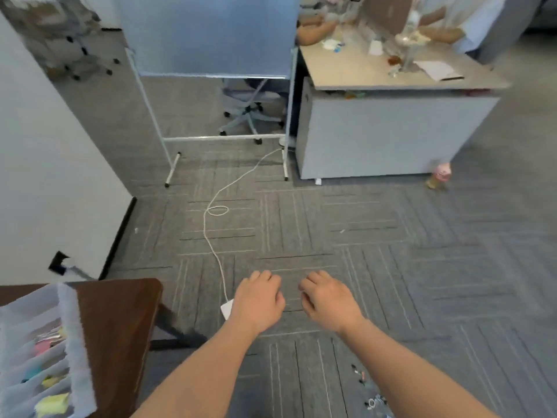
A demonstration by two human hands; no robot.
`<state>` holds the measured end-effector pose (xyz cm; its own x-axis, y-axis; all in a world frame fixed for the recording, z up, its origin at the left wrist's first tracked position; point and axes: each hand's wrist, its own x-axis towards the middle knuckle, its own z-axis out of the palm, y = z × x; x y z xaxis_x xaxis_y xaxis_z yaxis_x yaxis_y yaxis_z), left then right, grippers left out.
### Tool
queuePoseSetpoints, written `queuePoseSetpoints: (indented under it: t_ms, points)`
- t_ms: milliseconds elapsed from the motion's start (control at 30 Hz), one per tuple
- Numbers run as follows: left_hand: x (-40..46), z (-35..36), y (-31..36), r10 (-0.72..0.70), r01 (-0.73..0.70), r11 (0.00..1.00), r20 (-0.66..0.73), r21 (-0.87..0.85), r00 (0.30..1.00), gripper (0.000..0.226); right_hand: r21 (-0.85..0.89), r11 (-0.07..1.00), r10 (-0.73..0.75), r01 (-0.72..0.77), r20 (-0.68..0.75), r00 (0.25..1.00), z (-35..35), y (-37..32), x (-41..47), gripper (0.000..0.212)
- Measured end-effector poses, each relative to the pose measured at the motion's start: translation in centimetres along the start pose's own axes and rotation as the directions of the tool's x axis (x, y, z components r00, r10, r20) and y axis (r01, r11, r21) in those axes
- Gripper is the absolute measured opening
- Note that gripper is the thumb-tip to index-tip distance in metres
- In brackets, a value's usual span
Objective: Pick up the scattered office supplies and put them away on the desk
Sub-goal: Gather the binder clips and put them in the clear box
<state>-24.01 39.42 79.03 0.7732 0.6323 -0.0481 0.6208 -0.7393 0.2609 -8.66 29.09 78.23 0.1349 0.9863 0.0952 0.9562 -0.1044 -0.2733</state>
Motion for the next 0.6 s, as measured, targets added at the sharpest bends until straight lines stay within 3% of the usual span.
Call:
queuePoseSetpoints:
  t_ms: [100,267,400,600]
  points:
    - [1.4,3.5,7.6,0.157,-0.157,0.988,0.093,-0.004,0.983,0.021,-0.016,0.977,0.211,-0.211,-0.002,0.977,-1.0,5.5,-8.4,0.015]
    - [1.1,10.6,19.9,0.321,-0.321,0.946,0.211,-0.038,0.923,0.022,0.001,0.873,0.488,-0.488,0.045,0.872,-0.6,12.6,-22.3,0.011]
    - [0.2,18.1,27.0,0.362,-0.362,0.93,0.302,-0.059,0.882,0.025,0.061,0.79,0.605,-0.61,0.081,0.792,2.3,18.1,-31.7,0.016]
    - [-0.3,34.0,30.6,0.357,-0.366,0.927,0.477,-0.078,0.803,0.03,0.073,0.586,0.781,-0.807,0.215,0.587,13.2,26.3,-43.1,0.036]
